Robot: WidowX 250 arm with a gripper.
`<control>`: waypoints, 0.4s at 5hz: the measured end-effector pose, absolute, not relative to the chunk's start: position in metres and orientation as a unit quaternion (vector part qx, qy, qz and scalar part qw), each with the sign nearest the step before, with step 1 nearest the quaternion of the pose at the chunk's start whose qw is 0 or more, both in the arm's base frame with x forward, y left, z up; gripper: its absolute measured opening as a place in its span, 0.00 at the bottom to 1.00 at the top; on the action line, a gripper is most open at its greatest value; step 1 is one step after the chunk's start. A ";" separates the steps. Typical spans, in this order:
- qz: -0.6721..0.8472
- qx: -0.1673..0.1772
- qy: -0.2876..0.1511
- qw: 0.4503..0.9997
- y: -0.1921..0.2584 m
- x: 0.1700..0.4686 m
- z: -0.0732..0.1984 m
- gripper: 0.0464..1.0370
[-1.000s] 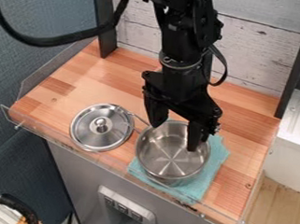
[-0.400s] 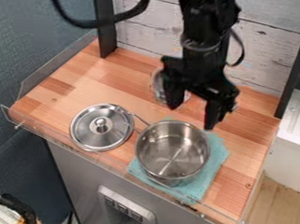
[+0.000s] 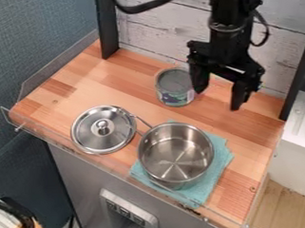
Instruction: Move can to the upper left table
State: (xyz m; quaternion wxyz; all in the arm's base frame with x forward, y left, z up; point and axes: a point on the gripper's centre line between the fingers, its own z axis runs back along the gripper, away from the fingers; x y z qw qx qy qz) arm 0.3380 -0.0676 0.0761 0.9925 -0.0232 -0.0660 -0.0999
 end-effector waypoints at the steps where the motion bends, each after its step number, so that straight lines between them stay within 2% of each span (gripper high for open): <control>1: -0.104 -0.031 -0.058 0.992 -0.077 0.362 0.062 0.96; 2: -0.104 -0.025 -0.050 0.993 -0.081 0.377 0.048 0.96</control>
